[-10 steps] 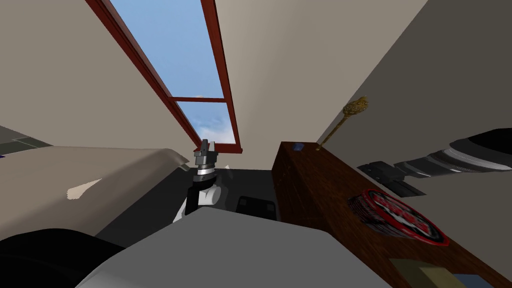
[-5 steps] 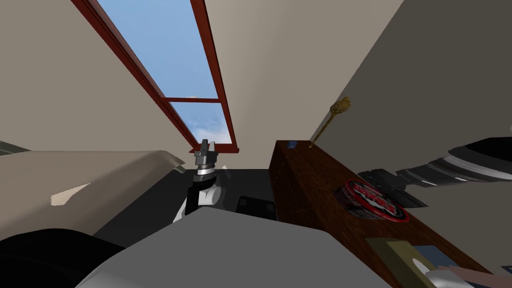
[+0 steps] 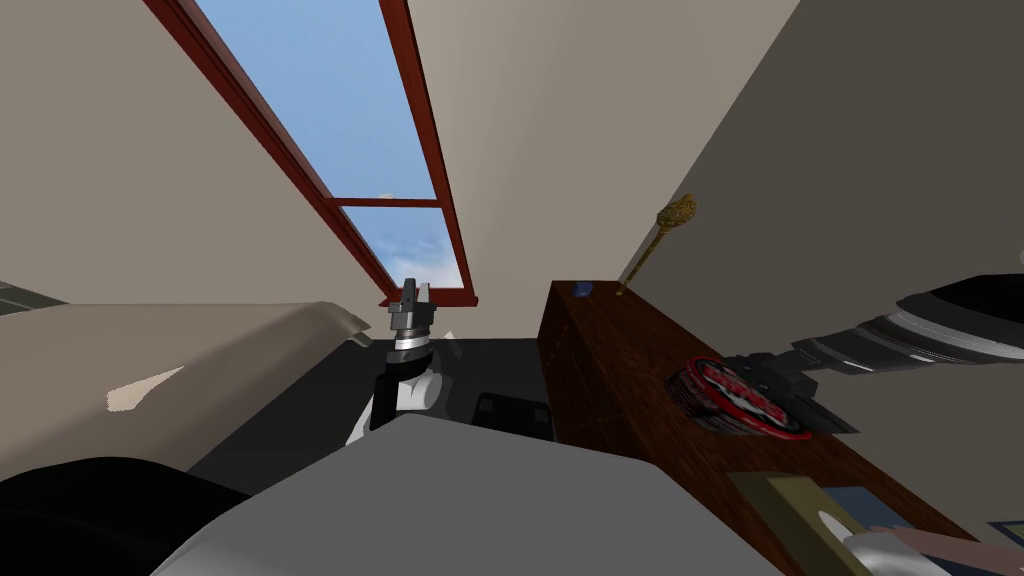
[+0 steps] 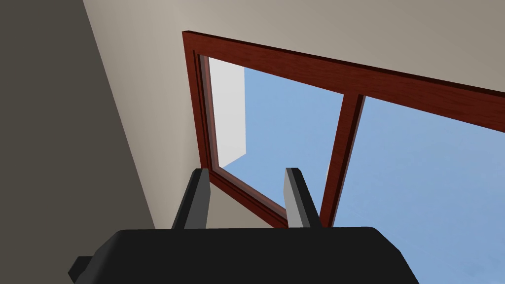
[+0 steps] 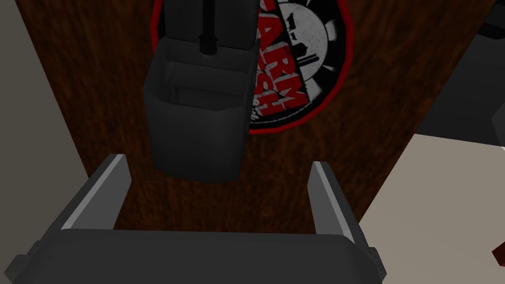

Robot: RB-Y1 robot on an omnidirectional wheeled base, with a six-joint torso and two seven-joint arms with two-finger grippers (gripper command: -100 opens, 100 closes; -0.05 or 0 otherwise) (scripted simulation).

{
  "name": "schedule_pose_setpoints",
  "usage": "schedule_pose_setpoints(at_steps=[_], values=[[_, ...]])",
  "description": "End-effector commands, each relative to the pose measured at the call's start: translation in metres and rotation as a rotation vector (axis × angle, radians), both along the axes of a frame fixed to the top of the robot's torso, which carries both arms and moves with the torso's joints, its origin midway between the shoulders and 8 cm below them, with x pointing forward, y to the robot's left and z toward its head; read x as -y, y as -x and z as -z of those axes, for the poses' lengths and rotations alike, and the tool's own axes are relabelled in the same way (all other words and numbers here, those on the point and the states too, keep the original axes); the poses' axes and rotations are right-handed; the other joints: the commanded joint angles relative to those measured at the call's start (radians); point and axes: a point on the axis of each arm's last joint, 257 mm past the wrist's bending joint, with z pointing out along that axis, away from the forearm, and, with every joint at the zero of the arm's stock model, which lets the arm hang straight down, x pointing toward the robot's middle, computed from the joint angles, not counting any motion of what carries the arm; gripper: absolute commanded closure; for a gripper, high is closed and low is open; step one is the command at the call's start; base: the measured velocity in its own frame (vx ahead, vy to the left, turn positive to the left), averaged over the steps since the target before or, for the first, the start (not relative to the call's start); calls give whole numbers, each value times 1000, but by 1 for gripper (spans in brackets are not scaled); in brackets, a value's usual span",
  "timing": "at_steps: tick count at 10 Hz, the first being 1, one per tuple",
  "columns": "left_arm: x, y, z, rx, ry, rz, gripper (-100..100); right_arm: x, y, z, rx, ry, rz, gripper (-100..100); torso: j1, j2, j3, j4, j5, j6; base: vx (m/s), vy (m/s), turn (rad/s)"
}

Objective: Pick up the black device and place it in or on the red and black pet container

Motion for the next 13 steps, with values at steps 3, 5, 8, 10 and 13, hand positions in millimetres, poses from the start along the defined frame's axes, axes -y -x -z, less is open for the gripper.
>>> schedule_pose_setpoints(at_steps=[3, 5, 8, 10, 13], values=[[0, 0, 0, 0, 0, 0, 0, -8, -4, -16, 1, -2, -16, -100, -1, -1, 0, 0, 0, 1, 15, -12, -55], [0, 0, 0, 0, 0, 0, 0, -14, -6, -27, 2, -2, -26, -100, -1, -1, -1, 0, 0, 0, 17, -15, -26], [0, 0, 0, 0, 0, 0, 0, -29, -10, -54, 3, -3, -55, -100, -1, -2, -1, 0, 0, 0, 29, -22, -88], [0, 0, 0, 0, 0, 0, 0, -26, -10, -48, 3, -3, -49, 0, -1, -1, -1, -1, 0, 0, 8, -6, -7], [0, 0, 0, 0, 0, 0, 0, -26, -10, -48, 3, -3, -49, 0, 0, 0, 0, 0, 0, 0, 0, 0, 0]])
